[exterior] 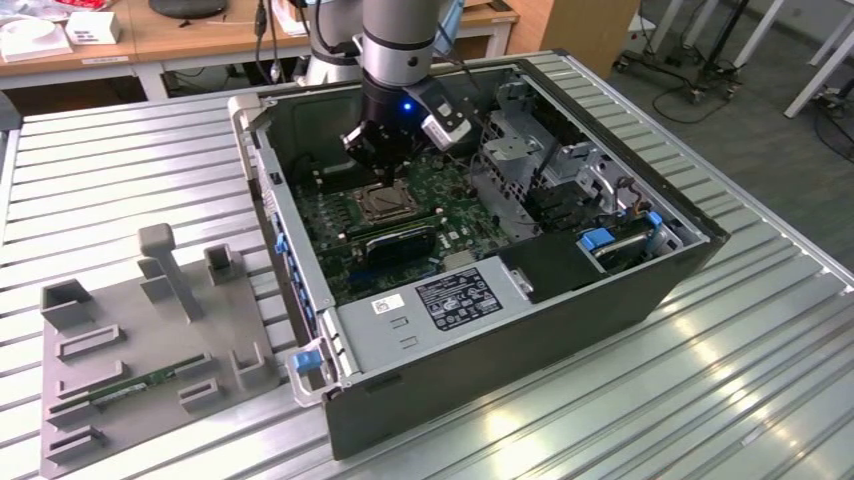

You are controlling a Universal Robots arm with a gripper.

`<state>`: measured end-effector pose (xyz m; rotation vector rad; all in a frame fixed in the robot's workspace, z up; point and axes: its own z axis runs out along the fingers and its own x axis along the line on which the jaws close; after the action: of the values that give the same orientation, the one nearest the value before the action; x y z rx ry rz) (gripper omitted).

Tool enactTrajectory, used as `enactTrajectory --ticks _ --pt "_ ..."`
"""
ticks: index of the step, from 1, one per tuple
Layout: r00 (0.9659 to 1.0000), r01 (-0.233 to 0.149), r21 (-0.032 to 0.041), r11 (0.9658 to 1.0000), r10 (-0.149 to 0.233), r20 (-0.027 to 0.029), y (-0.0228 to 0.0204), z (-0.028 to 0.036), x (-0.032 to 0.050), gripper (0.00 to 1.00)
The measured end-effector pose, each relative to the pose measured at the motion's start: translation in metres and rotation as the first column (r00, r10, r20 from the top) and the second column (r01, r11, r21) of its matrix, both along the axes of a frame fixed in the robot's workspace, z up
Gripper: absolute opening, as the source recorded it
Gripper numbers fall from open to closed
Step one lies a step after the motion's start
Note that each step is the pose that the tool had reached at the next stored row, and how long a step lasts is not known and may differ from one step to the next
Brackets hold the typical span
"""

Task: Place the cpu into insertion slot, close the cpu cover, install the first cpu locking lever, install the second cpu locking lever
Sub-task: 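Install the second cpu locking lever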

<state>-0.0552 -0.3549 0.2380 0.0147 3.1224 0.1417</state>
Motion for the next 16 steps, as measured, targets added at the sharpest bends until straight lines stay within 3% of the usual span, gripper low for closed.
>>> enactTrajectory --ticks 16 --pt "1.0000 0.000 -0.0003 1.0000 0.000 -0.0001 -0.0025 0.0011 0.0005 0.11"
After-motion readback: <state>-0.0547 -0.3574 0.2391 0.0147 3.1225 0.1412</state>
